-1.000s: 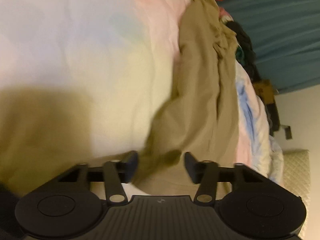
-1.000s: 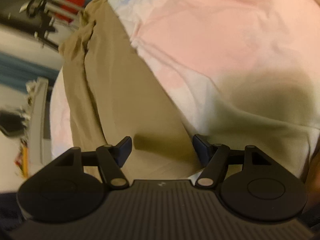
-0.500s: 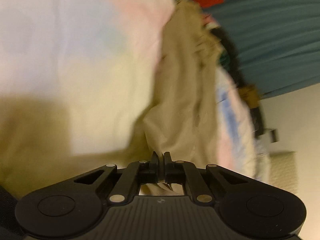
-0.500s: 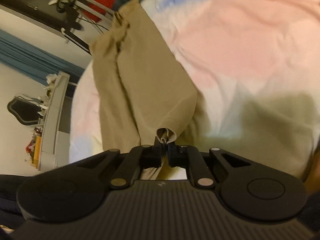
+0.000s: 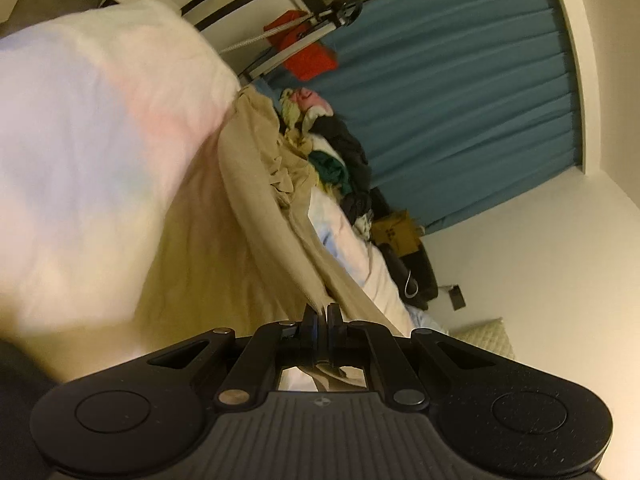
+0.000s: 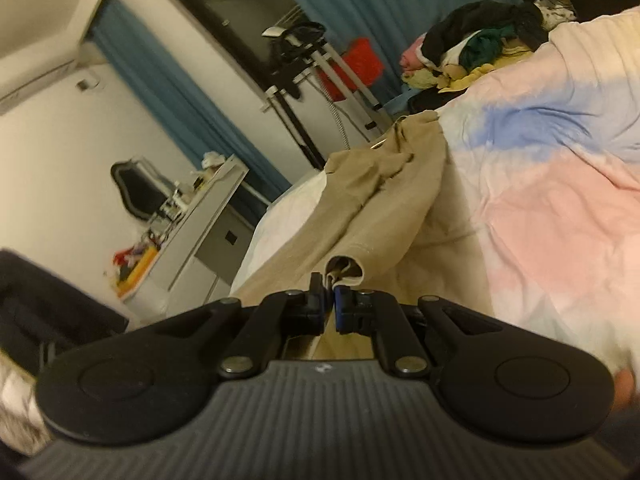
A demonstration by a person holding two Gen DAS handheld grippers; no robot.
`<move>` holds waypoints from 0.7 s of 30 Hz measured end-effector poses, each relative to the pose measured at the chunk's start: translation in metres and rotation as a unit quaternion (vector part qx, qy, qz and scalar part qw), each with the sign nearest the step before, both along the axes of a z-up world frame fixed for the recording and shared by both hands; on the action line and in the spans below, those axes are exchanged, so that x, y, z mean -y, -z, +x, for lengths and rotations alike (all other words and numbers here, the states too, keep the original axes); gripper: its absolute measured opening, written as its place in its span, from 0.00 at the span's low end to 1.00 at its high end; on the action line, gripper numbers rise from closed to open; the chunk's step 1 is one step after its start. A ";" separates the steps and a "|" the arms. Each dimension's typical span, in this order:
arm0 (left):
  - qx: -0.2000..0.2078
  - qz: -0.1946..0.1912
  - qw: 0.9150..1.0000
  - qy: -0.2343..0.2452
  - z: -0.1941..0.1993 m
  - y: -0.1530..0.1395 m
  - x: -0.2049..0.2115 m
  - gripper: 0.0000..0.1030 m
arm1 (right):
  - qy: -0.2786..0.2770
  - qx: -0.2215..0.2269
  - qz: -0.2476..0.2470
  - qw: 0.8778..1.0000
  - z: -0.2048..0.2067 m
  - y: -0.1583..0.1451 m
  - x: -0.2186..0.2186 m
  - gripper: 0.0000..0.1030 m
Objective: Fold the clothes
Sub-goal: 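Grasp the hem with the right gripper and fold it up toward the collar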
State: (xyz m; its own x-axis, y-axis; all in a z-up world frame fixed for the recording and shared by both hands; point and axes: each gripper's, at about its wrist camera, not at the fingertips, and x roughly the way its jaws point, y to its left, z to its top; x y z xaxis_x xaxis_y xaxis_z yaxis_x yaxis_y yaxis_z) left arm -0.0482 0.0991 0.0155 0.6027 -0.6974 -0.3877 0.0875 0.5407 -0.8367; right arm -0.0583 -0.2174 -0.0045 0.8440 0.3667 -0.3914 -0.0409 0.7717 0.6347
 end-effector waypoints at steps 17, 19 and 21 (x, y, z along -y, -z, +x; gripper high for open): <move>-0.007 0.030 0.999 -0.021 0.054 -0.012 -0.002 0.04 | 0.041 0.021 0.026 0.999 0.004 0.005 0.002 0.08; 0.006 0.047 0.999 -0.024 0.080 -0.022 0.008 0.04 | 0.054 0.029 0.004 0.998 0.034 -0.002 0.004 0.08; 0.018 0.075 0.996 -0.037 0.111 -0.027 0.020 0.04 | 0.063 0.023 -0.010 0.998 0.063 0.003 0.006 0.08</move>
